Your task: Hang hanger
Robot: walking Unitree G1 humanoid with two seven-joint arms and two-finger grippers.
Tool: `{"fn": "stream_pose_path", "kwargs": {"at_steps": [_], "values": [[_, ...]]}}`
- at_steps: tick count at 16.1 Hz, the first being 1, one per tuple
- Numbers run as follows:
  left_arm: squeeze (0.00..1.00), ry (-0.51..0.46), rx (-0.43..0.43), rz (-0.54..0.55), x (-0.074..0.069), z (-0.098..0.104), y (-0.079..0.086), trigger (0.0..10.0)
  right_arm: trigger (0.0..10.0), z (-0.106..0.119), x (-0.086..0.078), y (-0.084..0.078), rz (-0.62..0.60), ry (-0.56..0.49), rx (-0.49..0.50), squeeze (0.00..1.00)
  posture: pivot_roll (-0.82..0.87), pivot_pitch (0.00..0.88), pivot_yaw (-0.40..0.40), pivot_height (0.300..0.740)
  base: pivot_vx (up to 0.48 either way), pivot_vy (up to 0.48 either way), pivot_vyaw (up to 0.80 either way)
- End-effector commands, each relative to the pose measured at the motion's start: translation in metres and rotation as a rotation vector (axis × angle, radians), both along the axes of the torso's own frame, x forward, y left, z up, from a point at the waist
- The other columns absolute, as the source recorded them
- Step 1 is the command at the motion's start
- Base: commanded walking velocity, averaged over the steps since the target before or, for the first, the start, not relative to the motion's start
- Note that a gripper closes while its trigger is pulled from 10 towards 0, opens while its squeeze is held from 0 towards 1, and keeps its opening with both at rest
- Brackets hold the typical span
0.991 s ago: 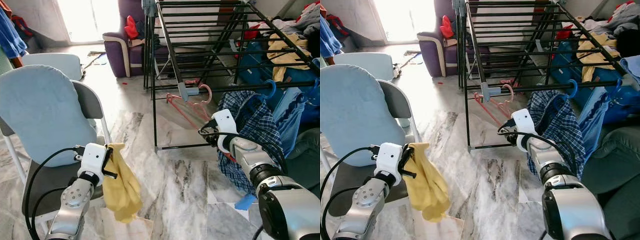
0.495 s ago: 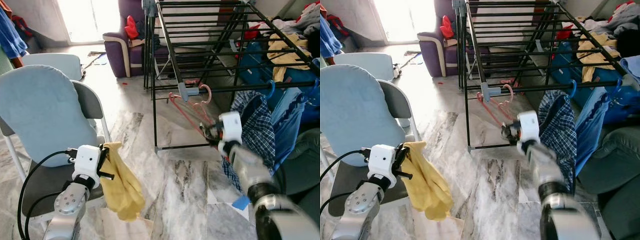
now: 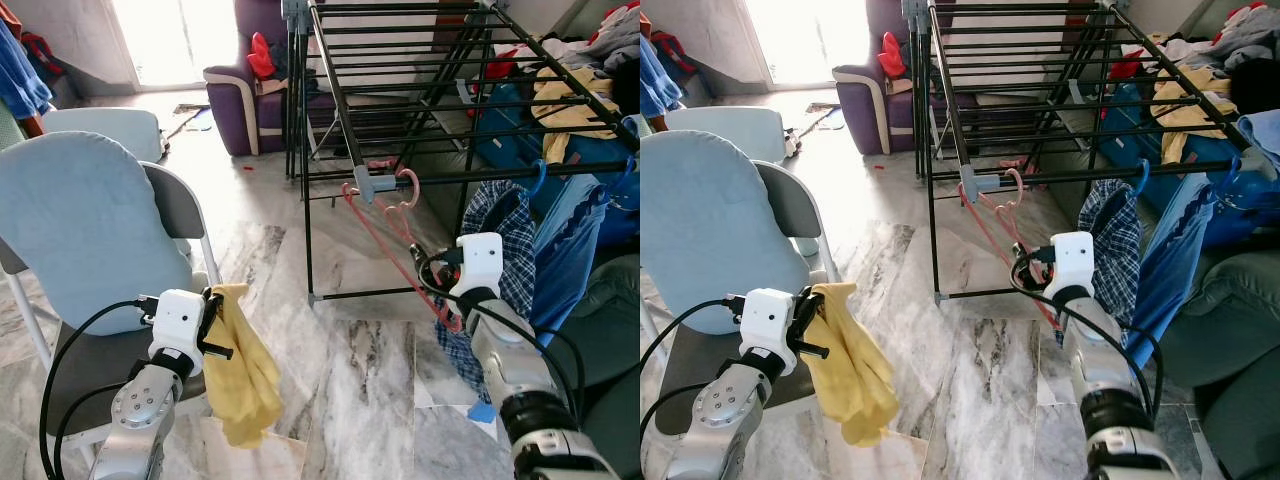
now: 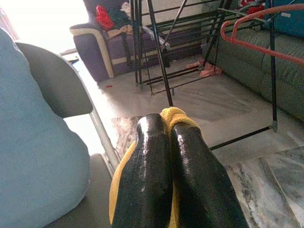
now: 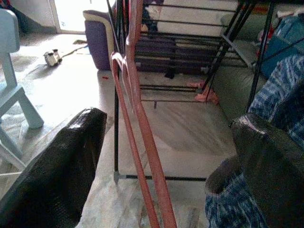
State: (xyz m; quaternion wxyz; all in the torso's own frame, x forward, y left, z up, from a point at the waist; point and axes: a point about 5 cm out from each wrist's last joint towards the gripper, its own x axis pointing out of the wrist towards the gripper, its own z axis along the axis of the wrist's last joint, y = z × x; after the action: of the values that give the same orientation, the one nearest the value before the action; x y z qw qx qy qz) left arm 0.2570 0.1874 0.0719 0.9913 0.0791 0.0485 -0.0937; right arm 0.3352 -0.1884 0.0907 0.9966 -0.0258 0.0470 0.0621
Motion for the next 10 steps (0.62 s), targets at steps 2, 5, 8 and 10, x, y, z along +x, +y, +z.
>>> {"fn": "stream_pose_path", "kwargs": {"at_steps": [2,5,8,10], "values": [[0.00,-0.059,-0.012,-0.021,0.004,0.013,-0.003,10.0,10.0,0.000,-0.003,0.003,0.003,0.010,0.002,1.00,-0.06,0.002,-0.009,0.740,0.000,0.000,0.00],[0.00,-0.060,-0.017,-0.025,0.006,0.013,-0.004,10.0,10.0,-0.006,-0.010,0.010,0.015,0.029,0.013,1.00,-0.06,0.005,-0.012,0.740,0.000,0.000,0.00],[0.00,-0.061,-0.020,-0.026,0.006,0.012,-0.003,10.0,10.0,-0.006,-0.012,0.012,0.023,0.036,0.016,1.00,-0.06,0.003,-0.014,0.740,0.172,0.000,0.00],[0.00,-0.058,-0.020,-0.028,0.005,0.012,-0.003,10.0,10.0,-0.008,-0.015,0.015,0.039,0.050,0.018,1.00,-0.06,0.000,-0.014,0.740,0.259,0.000,0.00]]}}
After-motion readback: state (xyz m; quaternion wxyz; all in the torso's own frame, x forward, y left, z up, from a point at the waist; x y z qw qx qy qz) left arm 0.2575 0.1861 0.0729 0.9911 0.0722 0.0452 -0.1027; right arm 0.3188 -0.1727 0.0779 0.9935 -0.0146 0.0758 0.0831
